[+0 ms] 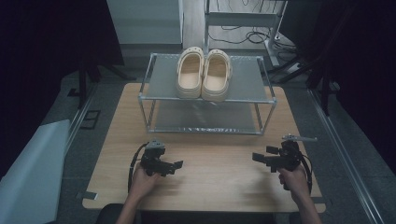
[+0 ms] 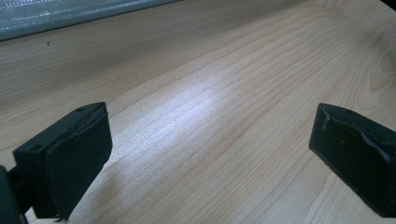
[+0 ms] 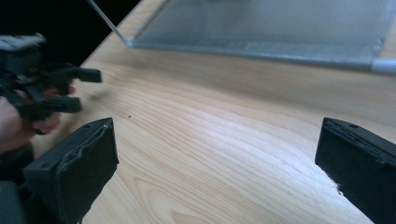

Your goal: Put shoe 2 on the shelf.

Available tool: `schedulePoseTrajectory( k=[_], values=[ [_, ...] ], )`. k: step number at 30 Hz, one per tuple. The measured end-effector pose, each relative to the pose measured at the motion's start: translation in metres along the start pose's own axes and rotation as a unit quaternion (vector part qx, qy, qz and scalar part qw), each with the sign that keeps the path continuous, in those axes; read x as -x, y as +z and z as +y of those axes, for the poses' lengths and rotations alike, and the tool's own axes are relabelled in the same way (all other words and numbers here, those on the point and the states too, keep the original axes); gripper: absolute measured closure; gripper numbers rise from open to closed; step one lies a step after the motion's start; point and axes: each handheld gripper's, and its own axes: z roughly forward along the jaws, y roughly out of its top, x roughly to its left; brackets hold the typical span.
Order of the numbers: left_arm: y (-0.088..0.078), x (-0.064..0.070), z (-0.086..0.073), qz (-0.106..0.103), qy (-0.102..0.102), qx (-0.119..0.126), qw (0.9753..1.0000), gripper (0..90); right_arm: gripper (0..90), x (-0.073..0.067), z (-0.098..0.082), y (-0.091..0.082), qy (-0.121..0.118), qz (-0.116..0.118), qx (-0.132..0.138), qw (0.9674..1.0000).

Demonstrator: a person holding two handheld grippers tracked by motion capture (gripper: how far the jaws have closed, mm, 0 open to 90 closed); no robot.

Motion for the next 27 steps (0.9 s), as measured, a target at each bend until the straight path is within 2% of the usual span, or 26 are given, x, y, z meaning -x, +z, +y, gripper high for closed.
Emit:
schedulePoseTrajectory(
  k=[3,5,9,12,13,14,15,21,24,25,26,27],
  values=[
    [0.001,0.000,0.000,0.001,0.001,-0.001,1.0000,0.0,0.0,0.001,-0.005,0.002,-0.003,-0.008,-0.002,1.0000],
    [0.001,0.001,-0.001,0.003,0.003,-0.003,1.0000,0.0,0.0,0.003,-0.013,0.007,-0.009,-0.022,-0.010,0.9997],
    [0.002,0.002,-0.001,0.006,0.006,-0.005,0.9999,0.0,0.2,0.005,-0.021,0.016,-0.033,-0.042,-0.026,0.9982],
    [0.003,0.002,-0.001,0.009,0.009,-0.007,0.9999,0.0,0.4,0.006,-0.025,0.019,-0.042,-0.050,-0.033,0.9973],
    [0.004,0.003,-0.001,0.010,0.012,-0.011,0.9998,0.0,0.4,0.007,-0.029,0.024,-0.054,-0.063,-0.042,0.9957],
    [0.004,0.003,-0.001,0.010,0.012,-0.011,0.9998,0.0,0.4,0.007,-0.029,0.024,-0.054,-0.063,-0.042,0.9957],
    [0.005,0.003,-0.002,0.014,0.015,-0.013,0.9997,0.0,0.5,0.007,-0.033,0.029,-0.066,-0.076,-0.051,0.9936],
    [0.010,0.006,-0.004,0.026,0.030,-0.025,0.9989,0.0,0.3,0.002,-0.041,0.038,-0.115,-0.104,-0.069,0.9855],
    [0.012,0.007,-0.005,0.030,0.034,-0.030,0.9986,0.0,0.0,0.001,-0.044,0.042,-0.126,-0.110,-0.078,0.9829],
    [0.013,0.007,-0.005,0.030,0.037,-0.032,0.9984,0.0,0.0,0.001,-0.044,0.042,-0.126,-0.110,-0.078,0.9829],
    [0.015,0.008,-0.006,0.033,0.042,-0.035,0.9980,0.0,0.0,0.001,-0.045,0.043,-0.134,-0.116,-0.082,0.9807],
    [0.015,0.009,-0.006,0.034,0.042,-0.037,0.9979,0.0,0.0,0.001,-0.046,0.044,-0.137,-0.117,-0.085,0.9800]
  ],
)
